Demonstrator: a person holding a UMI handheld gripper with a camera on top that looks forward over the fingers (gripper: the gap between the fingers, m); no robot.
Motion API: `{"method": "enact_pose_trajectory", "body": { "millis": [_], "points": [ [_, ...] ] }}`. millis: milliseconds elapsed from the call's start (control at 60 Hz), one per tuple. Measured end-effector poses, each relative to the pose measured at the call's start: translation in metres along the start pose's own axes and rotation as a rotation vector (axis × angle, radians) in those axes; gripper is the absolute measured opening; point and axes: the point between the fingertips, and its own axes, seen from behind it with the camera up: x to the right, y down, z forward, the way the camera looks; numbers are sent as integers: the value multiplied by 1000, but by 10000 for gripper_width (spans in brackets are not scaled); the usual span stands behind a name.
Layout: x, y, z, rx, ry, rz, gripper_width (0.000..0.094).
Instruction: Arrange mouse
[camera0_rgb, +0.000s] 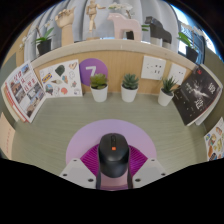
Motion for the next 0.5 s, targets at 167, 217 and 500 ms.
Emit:
{"method": "enact_pose_trajectory", "body": {
  "millis": [167,217,500],
  "points": [
    [-1,2,3,14,18,17,480],
    [-2,5,4,-7,15,33,514],
    [-6,-54,-58,62,27,69,764]
  ]
}}
